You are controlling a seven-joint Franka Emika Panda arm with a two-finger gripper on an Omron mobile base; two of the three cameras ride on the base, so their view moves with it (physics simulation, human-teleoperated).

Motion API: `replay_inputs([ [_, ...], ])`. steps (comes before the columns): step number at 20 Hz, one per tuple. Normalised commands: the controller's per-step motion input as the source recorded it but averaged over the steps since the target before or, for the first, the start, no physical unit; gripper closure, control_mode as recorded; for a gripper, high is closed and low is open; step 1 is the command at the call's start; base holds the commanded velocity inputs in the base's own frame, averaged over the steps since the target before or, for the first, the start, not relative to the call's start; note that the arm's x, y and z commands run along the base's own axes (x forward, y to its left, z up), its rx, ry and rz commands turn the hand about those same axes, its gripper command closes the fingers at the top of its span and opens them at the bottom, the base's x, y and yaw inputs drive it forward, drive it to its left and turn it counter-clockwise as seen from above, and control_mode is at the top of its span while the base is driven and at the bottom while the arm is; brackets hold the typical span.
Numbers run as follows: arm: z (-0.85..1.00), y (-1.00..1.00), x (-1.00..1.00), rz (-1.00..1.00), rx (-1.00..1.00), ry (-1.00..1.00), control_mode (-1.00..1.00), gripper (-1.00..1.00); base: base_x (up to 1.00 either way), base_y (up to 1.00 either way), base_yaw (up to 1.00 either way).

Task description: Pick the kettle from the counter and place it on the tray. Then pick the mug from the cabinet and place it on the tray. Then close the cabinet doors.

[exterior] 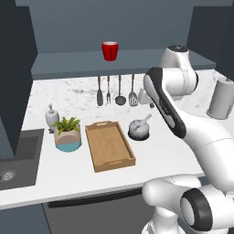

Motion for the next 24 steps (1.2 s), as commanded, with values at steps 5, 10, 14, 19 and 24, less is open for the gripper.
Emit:
replay_inputs([
  [5,-0.25,-0.09,0.0,-0.01,0.17,-0.01,-1.0,-1.0,0.0,0.0,0.0],
  [10,-0.31,-0.71,0.0,-0.14,0.71,-0.03,-1.0,-1.0,0.0,0.0,0.0],
  [14,-0.02,-0.32,0.02,-0.03,0.2,0.0,-1.0,-1.0,0.0,0.0,0.0],
  [19,-0.33,0.0,0.09,-0.01,0.03,0.0,-1.0,-1.0,0.0,0.0,0.0],
  [24,-0.47,0.0,0.25,-0.04,0.06,-0.01,-1.0,-1.0,0.0,0.0,0.0],
])
